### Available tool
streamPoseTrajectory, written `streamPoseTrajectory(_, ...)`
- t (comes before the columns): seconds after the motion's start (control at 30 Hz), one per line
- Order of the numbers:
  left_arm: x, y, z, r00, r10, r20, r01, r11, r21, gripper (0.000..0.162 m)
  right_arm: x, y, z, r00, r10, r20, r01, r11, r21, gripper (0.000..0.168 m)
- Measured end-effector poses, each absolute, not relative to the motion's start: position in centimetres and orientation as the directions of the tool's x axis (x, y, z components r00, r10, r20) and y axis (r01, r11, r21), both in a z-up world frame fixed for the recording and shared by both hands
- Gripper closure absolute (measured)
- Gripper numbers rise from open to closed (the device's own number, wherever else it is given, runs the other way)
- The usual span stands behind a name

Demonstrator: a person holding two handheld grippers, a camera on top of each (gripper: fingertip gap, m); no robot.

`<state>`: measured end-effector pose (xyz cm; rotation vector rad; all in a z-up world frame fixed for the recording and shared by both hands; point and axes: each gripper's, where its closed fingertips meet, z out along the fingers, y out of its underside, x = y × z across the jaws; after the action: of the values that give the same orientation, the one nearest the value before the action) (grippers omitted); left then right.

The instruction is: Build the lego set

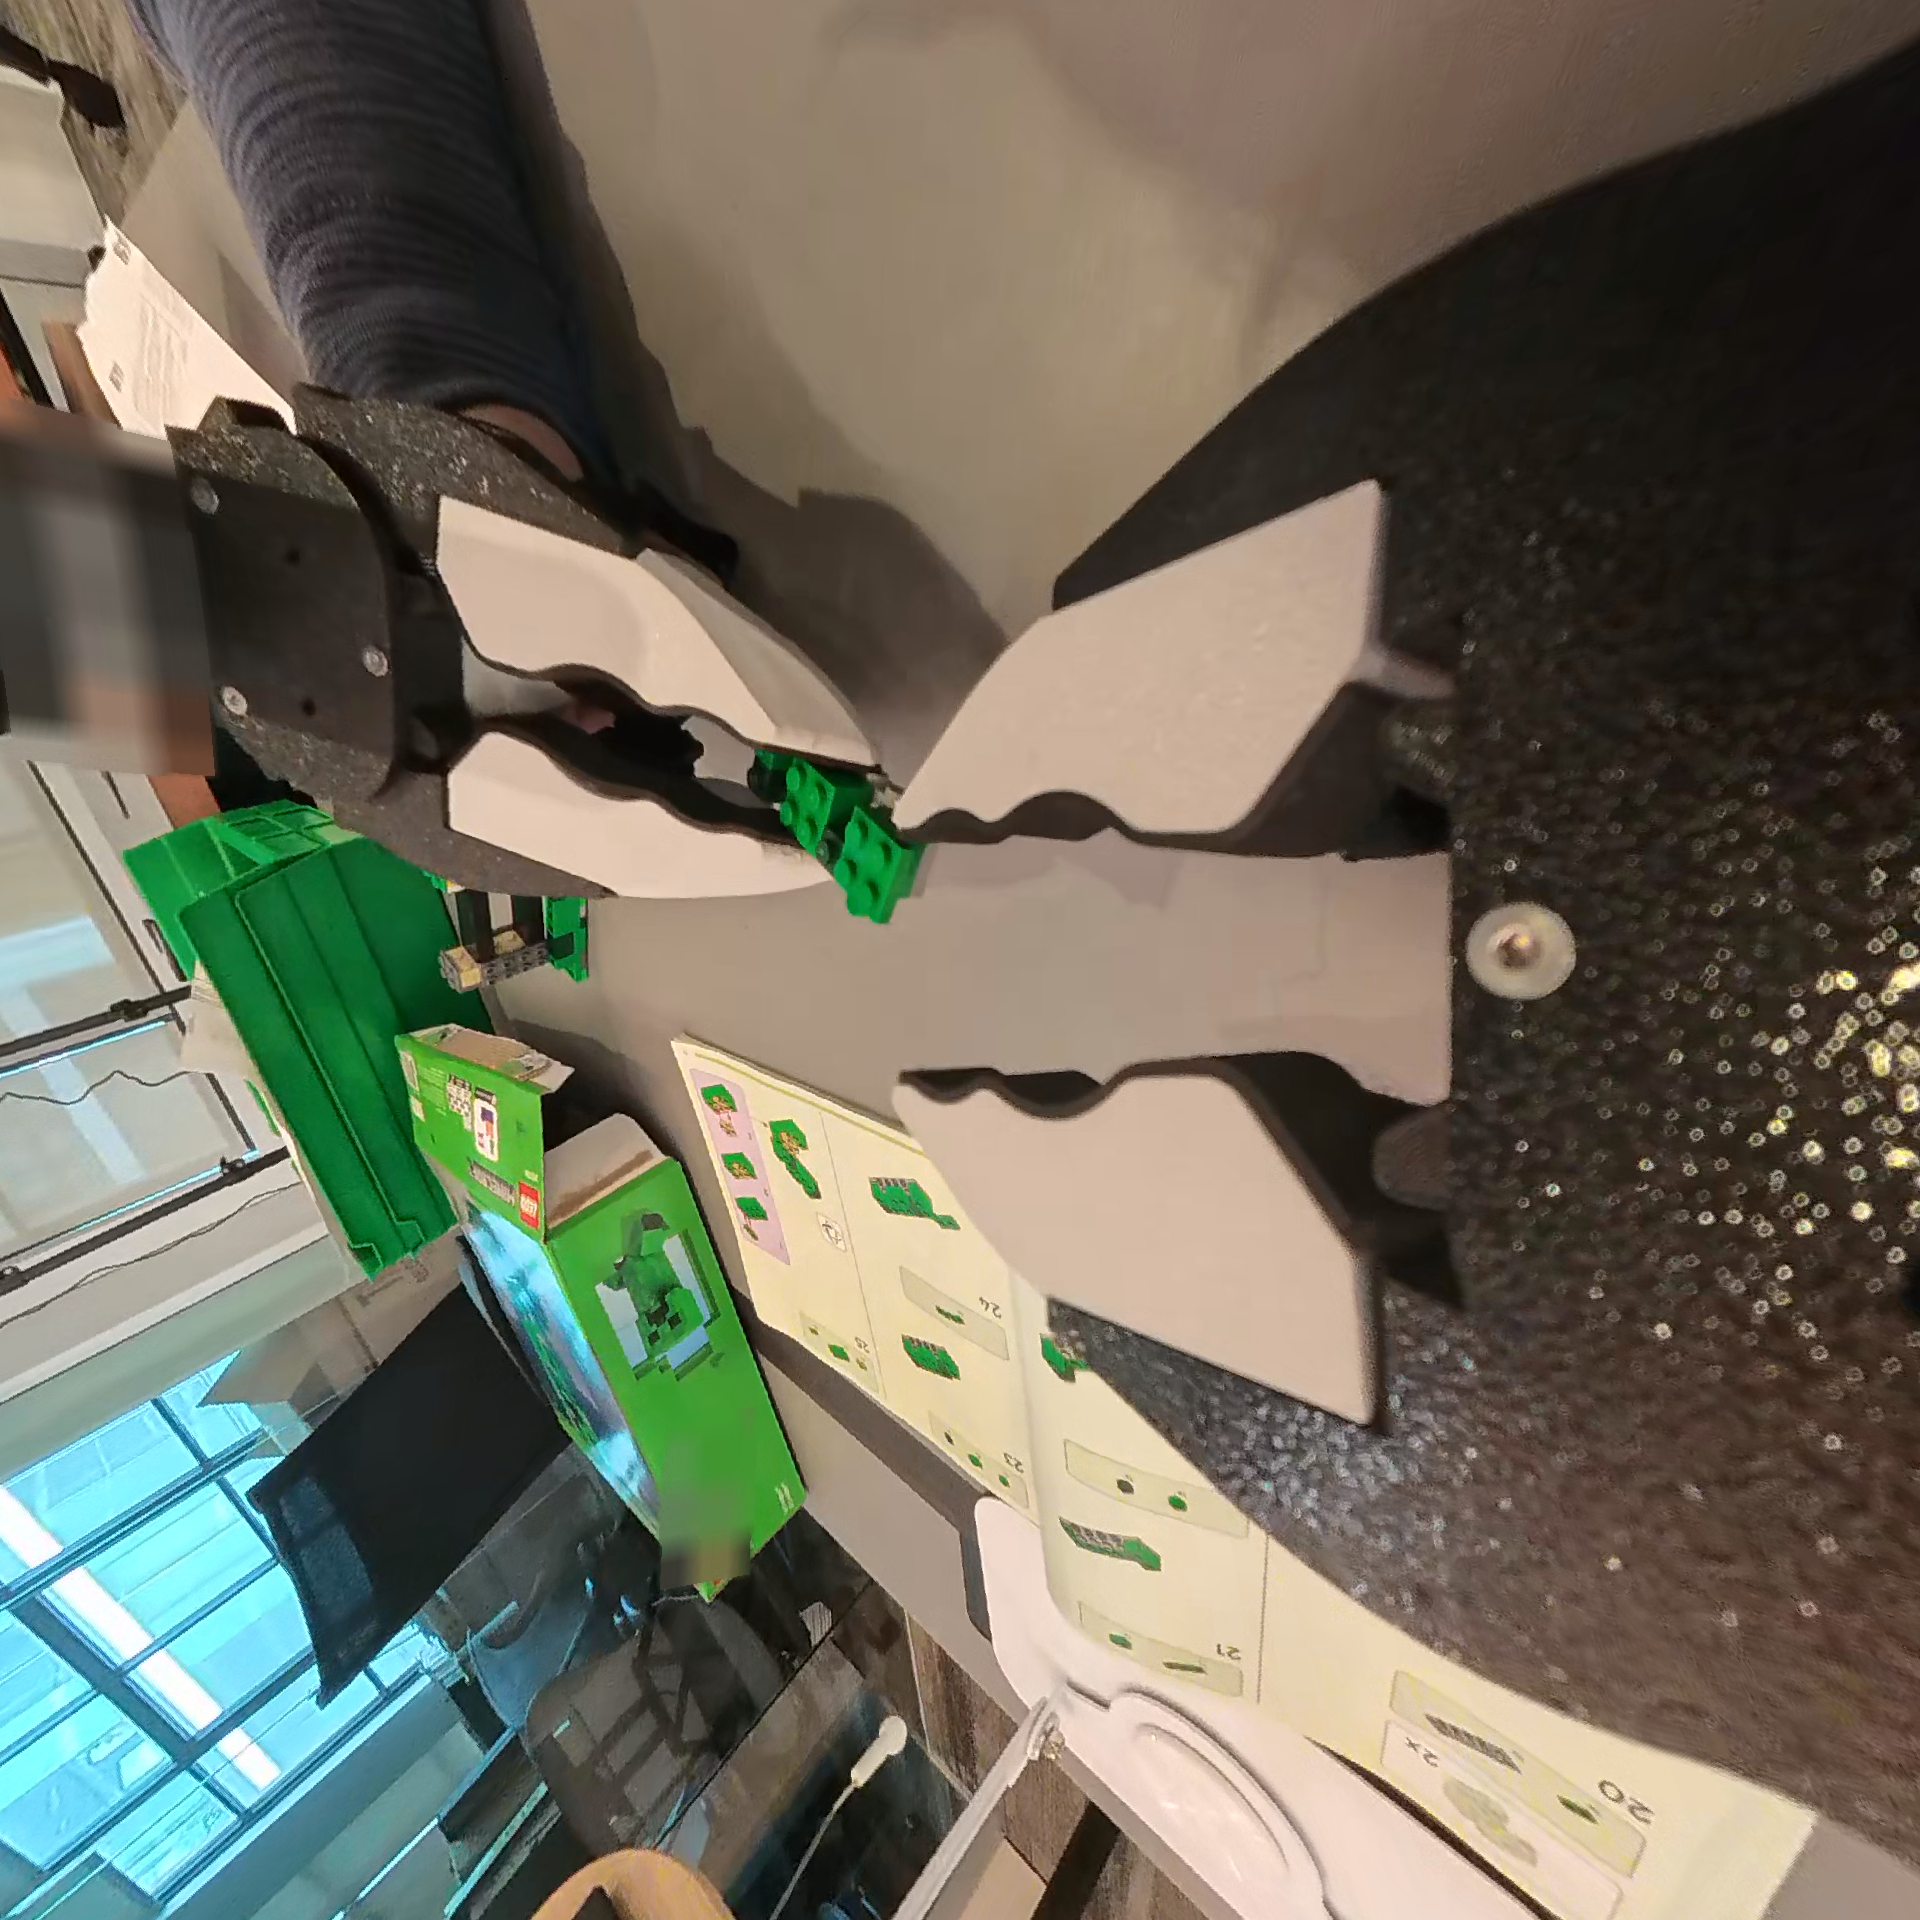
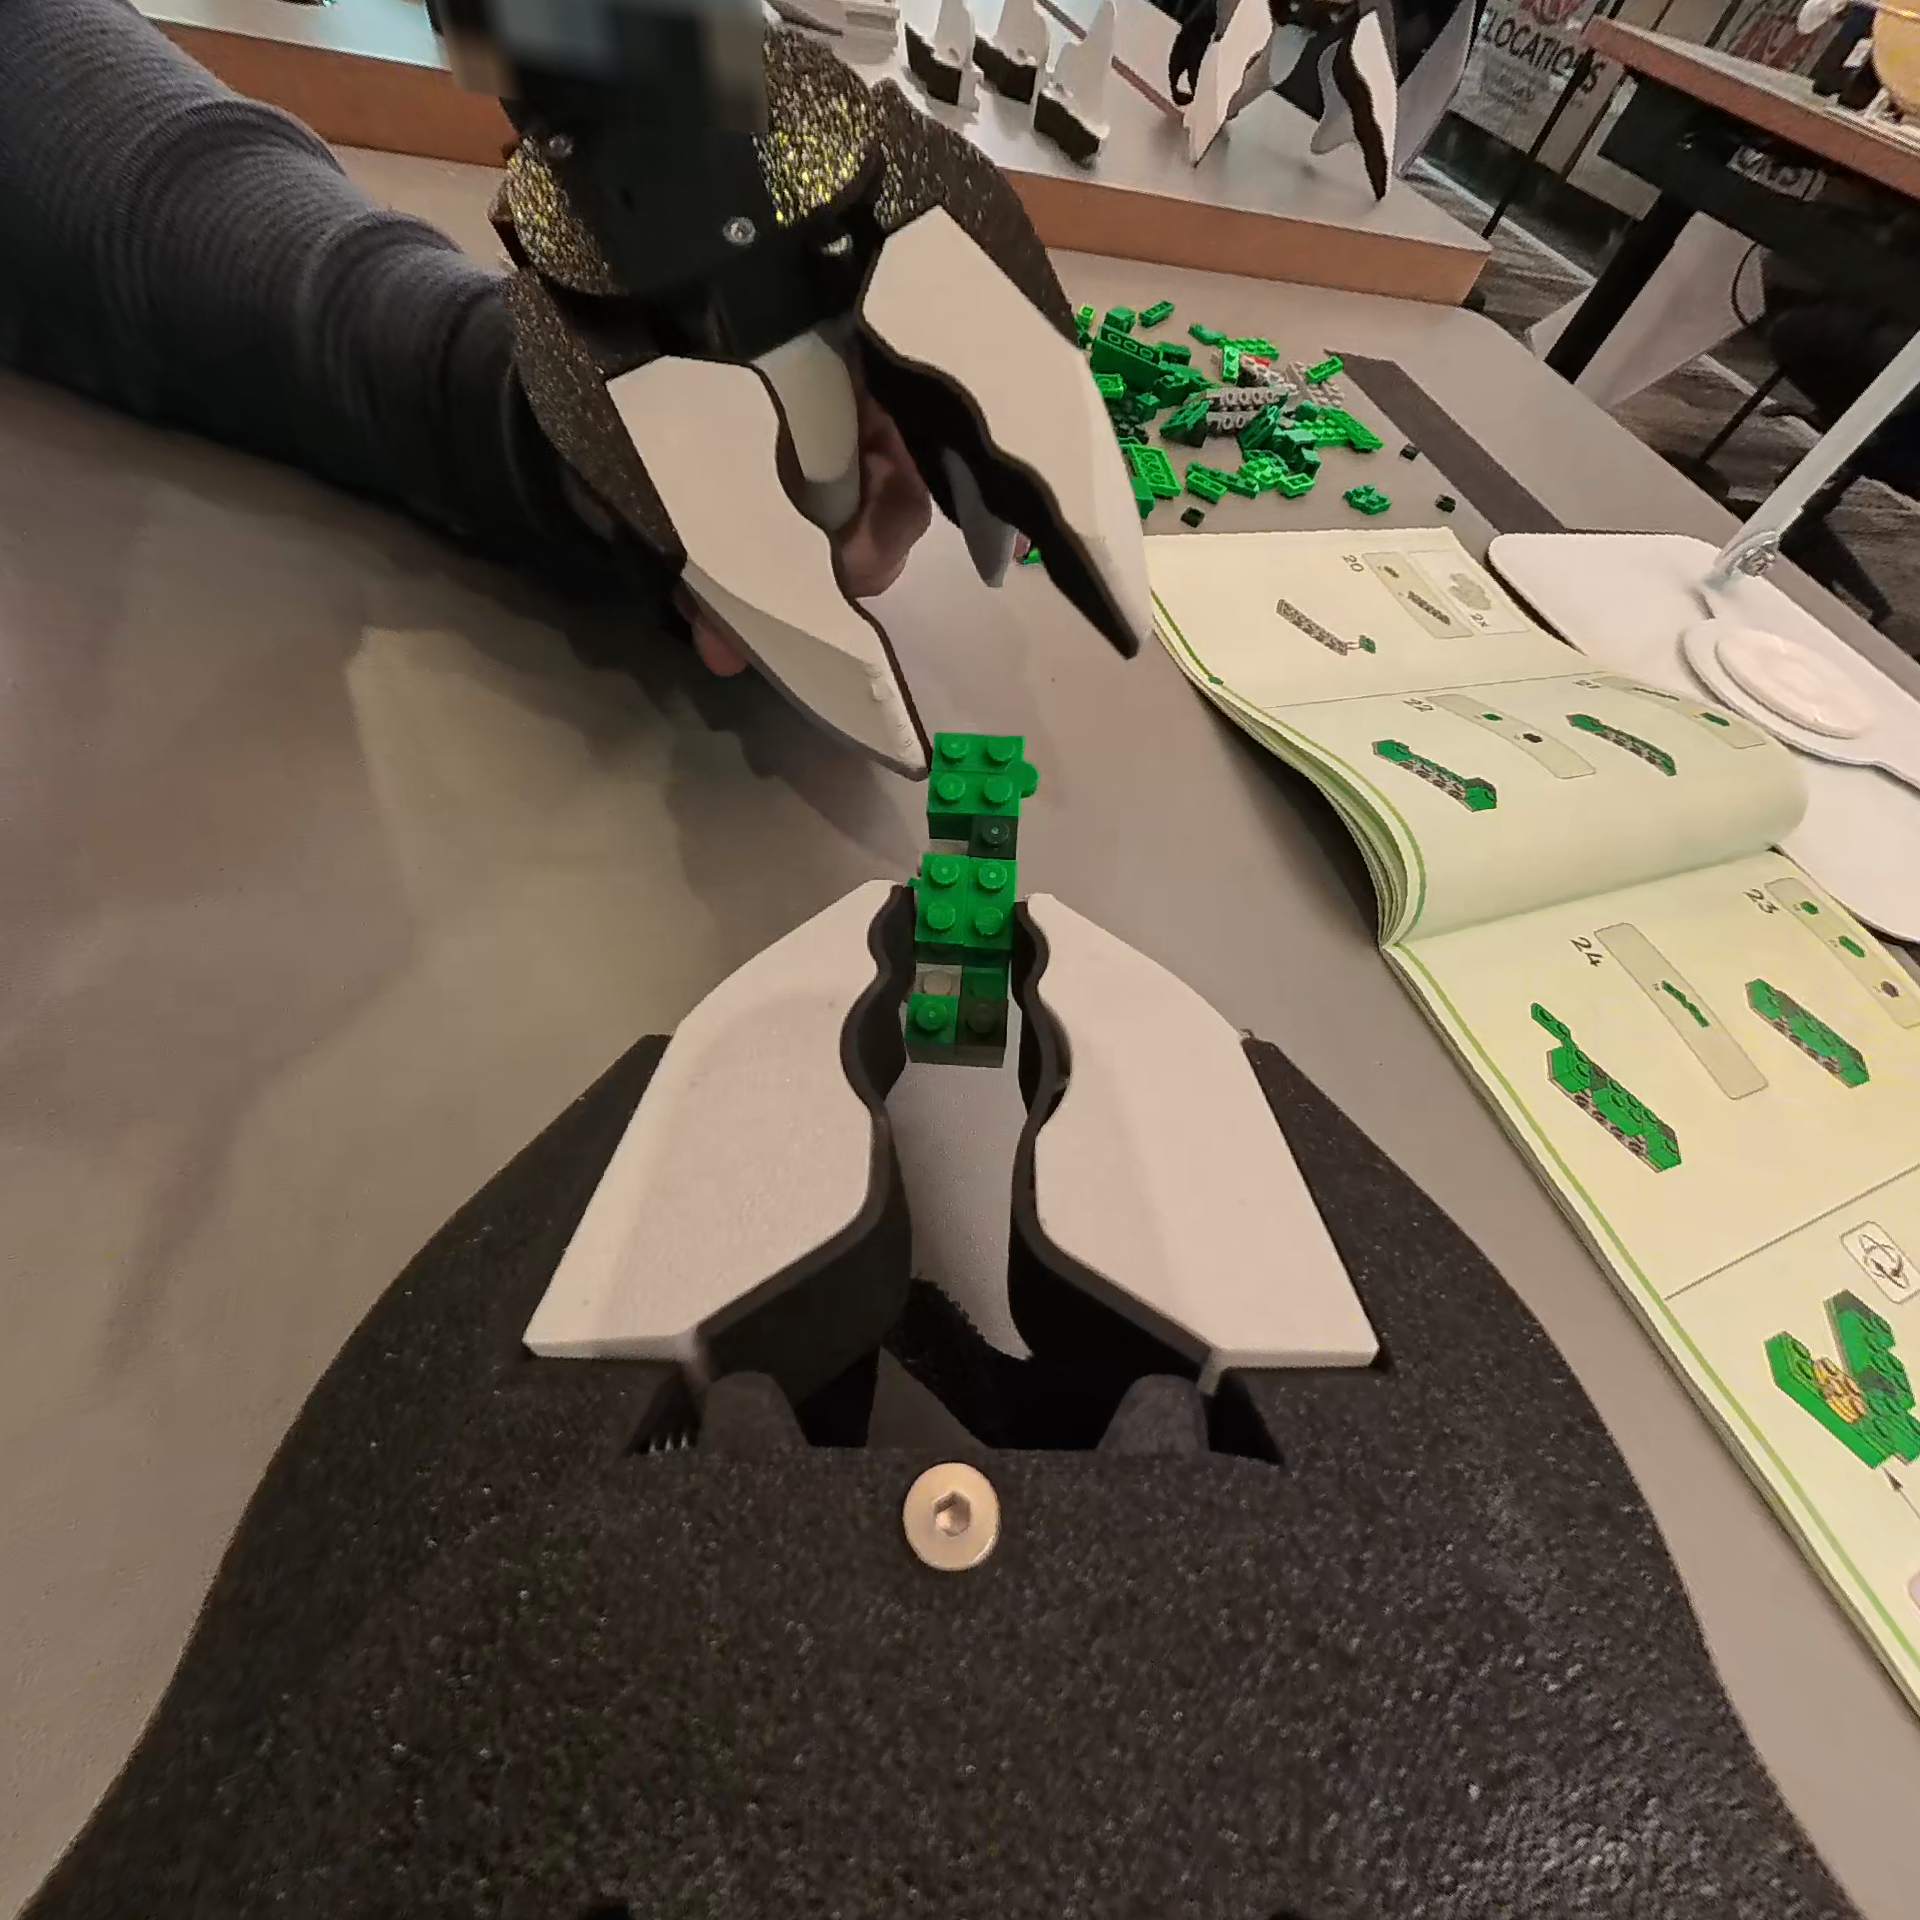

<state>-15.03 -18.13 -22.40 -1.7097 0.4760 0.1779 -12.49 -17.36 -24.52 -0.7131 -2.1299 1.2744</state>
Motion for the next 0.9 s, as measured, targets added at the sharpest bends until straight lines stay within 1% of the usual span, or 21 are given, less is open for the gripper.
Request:
streamPoseTrajectory(0.33, -16.4, -18.3, -21.8, 0.930, -0.137, -0.342, -0.359, -0.126, -0.925, 0.118, -12.5, -17.3, -24.3, -0.709, 0.685, 0.169, 0.160, 0.389, -0.907, 0.151)
streamPoseTrajectory(0.37, -16.8, -18.3, -21.7, 0.935, -0.115, -0.335, -0.348, -0.127, -0.929, 0.120, -12.5, -17.3, -24.3, -0.709, 0.684, 0.169, 0.159, 0.389, -0.907, 0.151)
streamPoseTrajectory(0.4, -17.3, -18.4, -21.6, 0.941, -0.087, -0.326, -0.335, -0.125, -0.934, 0.126, -12.3, -17.4, -24.4, -0.721, 0.673, 0.167, 0.157, 0.393, -0.906, 0.151)
streamPoseTrajectory(0.43, -17.6, -18.4, -21.5, 0.947, -0.078, -0.312, -0.319, -0.123, -0.940, 0.126, -12.3, -17.5, -24.5, -0.720, 0.671, 0.175, 0.157, 0.404, -0.901, 0.151)
streamPoseTrajectory(0.5, -17.5, -18.5, -21.4, 0.951, -0.096, -0.294, -0.303, -0.114, -0.946, 0.124, -12.4, -17.4, -24.6, -0.713, 0.677, 0.184, 0.160, 0.412, -0.897, 0.151)
streamPoseTrajectory(0.6, -16.1, -18.5, -21.4, 0.933, -0.169, -0.319, -0.336, -0.085, -0.938, 0.119, -12.5, -17.2, -24.4, -0.710, 0.685, 0.162, 0.166, 0.387, -0.907, 0.151)
streamPoseTrajectory(0.67, -15.4, -18.3, -22.1, 0.917, -0.208, -0.341, -0.369, -0.114, -0.922, 0.114, -12.5, -17.3, -24.3, -0.712, 0.684, 0.157, 0.167, 0.382, -0.909, 0.151)
streamPoseTrajectory(0.77, -15.2, -18.1, -22.4, 0.907, -0.212, -0.363, -0.394, -0.128, -0.910, 0.113, -12.4, -17.5, -24.6, -0.720, 0.672, 0.172, 0.162, 0.404, -0.900, 0.151)
streamPoseTrajectory(0.9, -15.7, -18.1, -22.2, 0.923, -0.185, -0.337, -0.363, -0.133, -0.922, 0.110, -12.3, -17.6, -24.7, -0.724, 0.664, 0.184, 0.157, 0.419, -0.894, 0.151)
